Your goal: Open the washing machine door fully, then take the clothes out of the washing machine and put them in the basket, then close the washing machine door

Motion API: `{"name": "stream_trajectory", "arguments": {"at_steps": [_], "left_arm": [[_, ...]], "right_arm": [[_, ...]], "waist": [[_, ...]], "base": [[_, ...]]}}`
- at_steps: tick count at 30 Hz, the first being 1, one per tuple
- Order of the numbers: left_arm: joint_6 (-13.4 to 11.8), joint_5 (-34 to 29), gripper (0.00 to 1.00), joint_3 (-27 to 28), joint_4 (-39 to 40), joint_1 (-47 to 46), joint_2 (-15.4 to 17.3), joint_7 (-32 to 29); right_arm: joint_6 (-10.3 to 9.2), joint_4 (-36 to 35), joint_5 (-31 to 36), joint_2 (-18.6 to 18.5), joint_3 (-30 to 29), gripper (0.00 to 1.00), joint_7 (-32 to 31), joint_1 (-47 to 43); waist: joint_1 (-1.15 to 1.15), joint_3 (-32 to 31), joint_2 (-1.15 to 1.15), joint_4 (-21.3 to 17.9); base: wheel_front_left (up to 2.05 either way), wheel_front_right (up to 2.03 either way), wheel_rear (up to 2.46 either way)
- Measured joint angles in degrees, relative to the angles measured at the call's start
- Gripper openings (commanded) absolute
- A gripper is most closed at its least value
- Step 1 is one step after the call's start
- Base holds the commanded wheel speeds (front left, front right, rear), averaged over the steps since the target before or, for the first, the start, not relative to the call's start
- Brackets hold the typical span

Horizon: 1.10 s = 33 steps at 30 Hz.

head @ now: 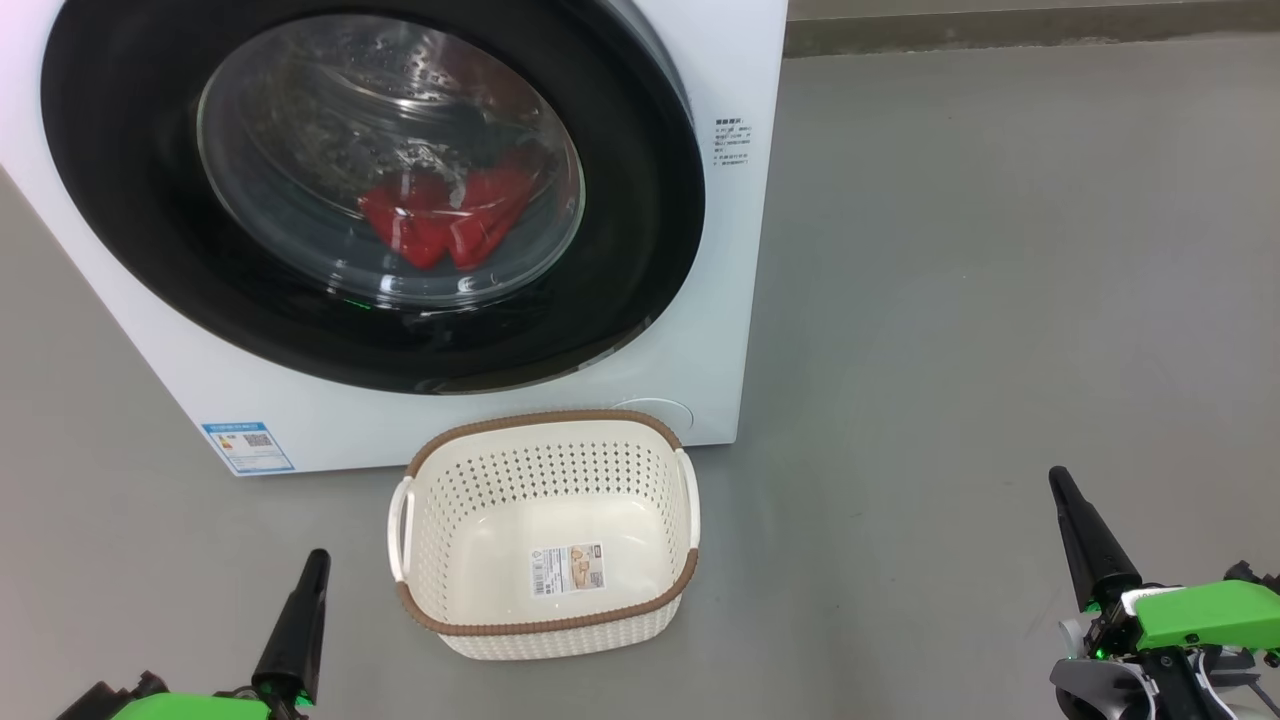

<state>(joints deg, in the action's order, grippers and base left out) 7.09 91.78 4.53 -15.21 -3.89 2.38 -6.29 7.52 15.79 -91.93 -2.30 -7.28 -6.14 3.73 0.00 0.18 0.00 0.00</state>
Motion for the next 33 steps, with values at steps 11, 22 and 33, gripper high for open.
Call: {"name": "stream_trajectory", "arguments": {"at_steps": [11, 22, 33], "left_arm": [[-0.1, 0.0, 1.0, -0.7, -4.0, 2.8, -0.9, 0.0], [-0.1, -0.7, 1.0, -1.1, -4.3, 2.9, -1.1, 1.4], [-0.1, -5.0, 1.0, -1.4, -3.5, 2.7, -1.0, 3.4]], "right_arm": [[0.01, 4.4, 0.0, 1.5, 0.6, 1.0, 0.1, -2.8], [0.01, 4.5, 0.3, 1.5, 1.7, 1.0, 1.3, -3.3], [0.01, 4.5, 4.3, 0.5, 4.2, 1.0, 3.4, -2.2]], "waist": [[0.0, 0.0, 0.0, 0.0], [0.01, 0.1, 0.0, 0.0], [0.01, 0.2, 0.0, 0.0]], "base": [[0.0, 0.0, 0.0], [0.0, 0.0, 0.0], [0.0, 0.0, 0.0]]}}
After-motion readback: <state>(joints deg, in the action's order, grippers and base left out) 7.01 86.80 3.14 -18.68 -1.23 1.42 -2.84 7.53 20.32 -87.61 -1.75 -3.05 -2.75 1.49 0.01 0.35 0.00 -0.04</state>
